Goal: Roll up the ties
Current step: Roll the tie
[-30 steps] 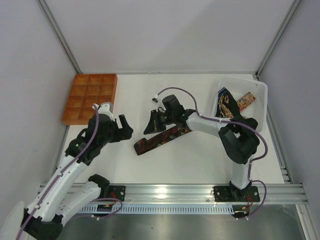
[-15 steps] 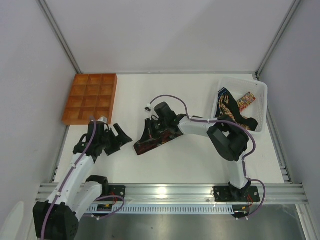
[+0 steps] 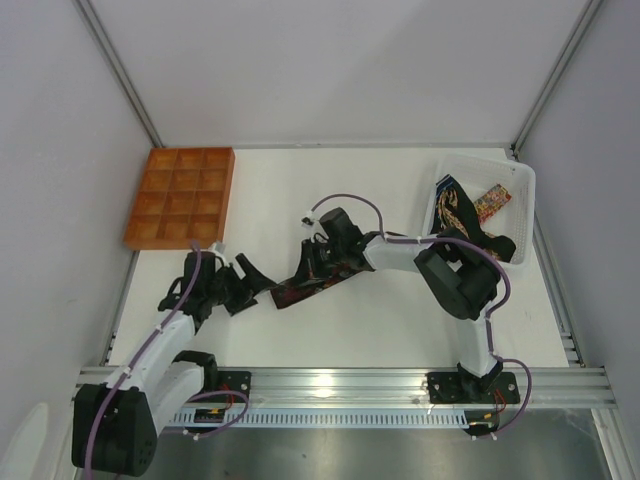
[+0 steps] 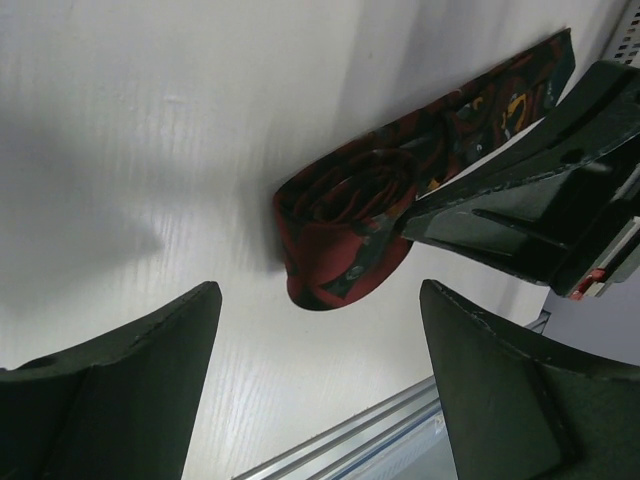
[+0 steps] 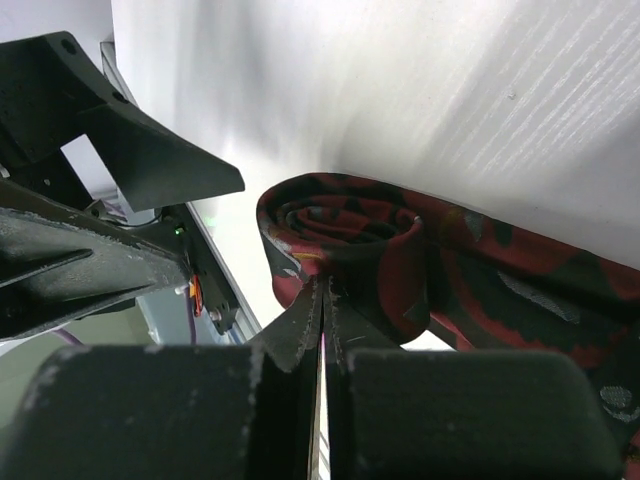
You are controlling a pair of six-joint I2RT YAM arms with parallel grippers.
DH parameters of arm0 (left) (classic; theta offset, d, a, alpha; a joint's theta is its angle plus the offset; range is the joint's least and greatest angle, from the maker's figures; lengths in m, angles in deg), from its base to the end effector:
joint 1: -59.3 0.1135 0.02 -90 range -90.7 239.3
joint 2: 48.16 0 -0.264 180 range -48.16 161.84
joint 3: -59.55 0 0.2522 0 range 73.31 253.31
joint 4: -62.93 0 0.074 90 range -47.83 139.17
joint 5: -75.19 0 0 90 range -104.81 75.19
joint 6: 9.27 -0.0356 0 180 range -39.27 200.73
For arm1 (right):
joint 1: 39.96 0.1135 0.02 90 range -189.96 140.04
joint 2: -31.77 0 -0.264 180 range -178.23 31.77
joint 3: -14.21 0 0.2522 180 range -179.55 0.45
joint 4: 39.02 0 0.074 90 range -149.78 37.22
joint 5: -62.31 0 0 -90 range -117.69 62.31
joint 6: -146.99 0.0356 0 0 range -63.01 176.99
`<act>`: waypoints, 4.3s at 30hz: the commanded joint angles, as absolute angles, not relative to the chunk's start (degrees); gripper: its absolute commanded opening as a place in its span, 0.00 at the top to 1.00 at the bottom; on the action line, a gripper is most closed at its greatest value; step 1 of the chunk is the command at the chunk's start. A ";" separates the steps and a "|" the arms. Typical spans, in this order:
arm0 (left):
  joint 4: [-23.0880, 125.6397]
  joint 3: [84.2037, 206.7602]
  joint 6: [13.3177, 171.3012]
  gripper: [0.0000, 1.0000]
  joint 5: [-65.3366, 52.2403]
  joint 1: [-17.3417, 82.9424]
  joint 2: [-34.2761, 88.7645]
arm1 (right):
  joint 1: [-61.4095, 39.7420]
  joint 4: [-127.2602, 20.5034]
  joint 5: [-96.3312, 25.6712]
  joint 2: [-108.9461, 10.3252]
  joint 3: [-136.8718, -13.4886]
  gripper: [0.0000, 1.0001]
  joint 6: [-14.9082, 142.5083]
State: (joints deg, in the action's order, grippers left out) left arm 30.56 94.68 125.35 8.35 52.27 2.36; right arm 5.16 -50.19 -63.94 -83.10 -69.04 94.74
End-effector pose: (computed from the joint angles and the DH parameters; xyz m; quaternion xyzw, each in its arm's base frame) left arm 0.1641 -0.0343 0.1713 -0.2260 0.8884 -0.3223 0.2362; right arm 0.2823 0.3133 0.1510 -0.1803 0.8611 0.4656 0.0967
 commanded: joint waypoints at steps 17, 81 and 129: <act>43.11 92.30 136.80 0.23 5.50 44.89 10.99 | 3.11 -43.99 -64.43 -84.95 -66.96 1.00 96.36; 7.69 136.24 121.95 0.99 -34.05 13.42 41.22 | 5.48 -49.79 -57.57 -75.28 -60.19 1.00 95.22; 2.41 135.62 117.82 1.00 -41.26 8.59 46.75 | 3.46 -47.16 -61.79 -87.51 -72.59 1.00 101.37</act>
